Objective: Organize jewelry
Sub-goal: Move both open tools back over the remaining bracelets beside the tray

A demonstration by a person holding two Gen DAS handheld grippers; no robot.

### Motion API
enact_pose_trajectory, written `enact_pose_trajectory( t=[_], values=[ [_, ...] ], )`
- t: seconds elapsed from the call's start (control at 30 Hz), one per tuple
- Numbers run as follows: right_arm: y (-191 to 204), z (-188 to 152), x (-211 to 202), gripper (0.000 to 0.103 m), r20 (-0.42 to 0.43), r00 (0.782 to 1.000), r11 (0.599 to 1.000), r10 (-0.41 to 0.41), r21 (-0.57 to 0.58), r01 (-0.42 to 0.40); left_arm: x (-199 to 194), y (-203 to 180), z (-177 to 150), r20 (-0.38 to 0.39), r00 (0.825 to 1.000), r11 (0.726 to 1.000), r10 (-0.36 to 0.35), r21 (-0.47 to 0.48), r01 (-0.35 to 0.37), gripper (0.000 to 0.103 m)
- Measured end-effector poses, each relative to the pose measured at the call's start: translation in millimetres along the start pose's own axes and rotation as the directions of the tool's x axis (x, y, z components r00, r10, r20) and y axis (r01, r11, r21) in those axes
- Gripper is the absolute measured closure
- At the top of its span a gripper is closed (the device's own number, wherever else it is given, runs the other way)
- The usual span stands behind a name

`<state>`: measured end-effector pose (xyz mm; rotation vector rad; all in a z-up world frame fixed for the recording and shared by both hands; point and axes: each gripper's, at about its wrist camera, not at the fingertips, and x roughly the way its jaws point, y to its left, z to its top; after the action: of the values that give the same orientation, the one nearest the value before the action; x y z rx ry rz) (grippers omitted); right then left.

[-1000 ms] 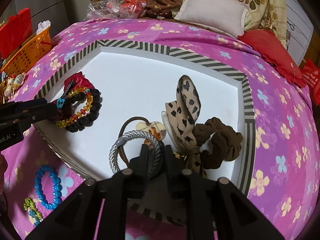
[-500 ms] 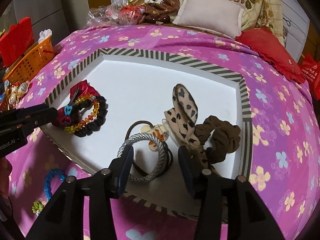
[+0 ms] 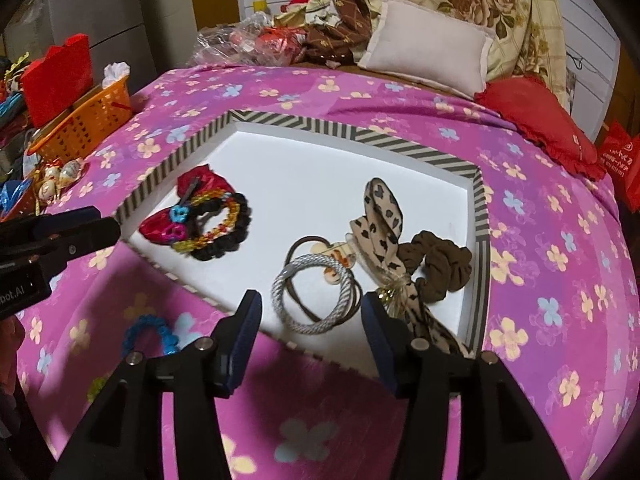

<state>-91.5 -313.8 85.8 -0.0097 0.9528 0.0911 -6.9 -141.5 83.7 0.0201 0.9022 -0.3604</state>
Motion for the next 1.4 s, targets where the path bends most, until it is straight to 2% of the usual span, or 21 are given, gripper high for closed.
enact_pose_trajectory(
  t=[0.37,0.57,0.8,1.03,1.13,1.27,1.4],
  values=[
    [17,-26,-29,0.043,0.019,1.0,1.0,0.011,-0.02,-0.011,-30,0,-44,-0.031,0.999,0.999,-0.036,-0.006,0.036,0.085],
    [20,-44,-36,0.042,0.011,1.0,1.0,0.012,-0.01,-0.012,-36,3,-70,-0.067,0.996,0.998,-0.061,-0.024,0.059,0.084],
    [23,-67,-44,0.04,0.0,1.0,1.0,0.023,0.002,-0.023,-39,9,-100,-0.11,0.992,0.998,-0.056,-0.037,0.053,0.084],
    [38,-78,-47,0.038,-0.009,0.999,0.999,0.041,-0.02,-0.041,-35,-6,-111,-0.128,0.987,0.995,-0.097,-0.045,0.092,0.084],
    [42,-81,-47,0.038,-0.014,0.999,0.999,0.038,-0.033,-0.039,-30,-19,-118,-0.155,0.985,0.997,-0.079,-0.001,0.08,0.084],
    [42,-82,-49,0.037,-0.012,0.999,0.998,0.046,-0.033,-0.047,-23,-25,-129,-0.194,0.981,0.998,-0.008,0.059,0.02,0.084],
    [40,-82,-48,0.037,-0.016,0.999,0.998,0.05,-0.029,-0.051,-25,-12,-135,-0.212,0.977,0.999,-0.013,0.044,0.023,0.084]
  ],
)
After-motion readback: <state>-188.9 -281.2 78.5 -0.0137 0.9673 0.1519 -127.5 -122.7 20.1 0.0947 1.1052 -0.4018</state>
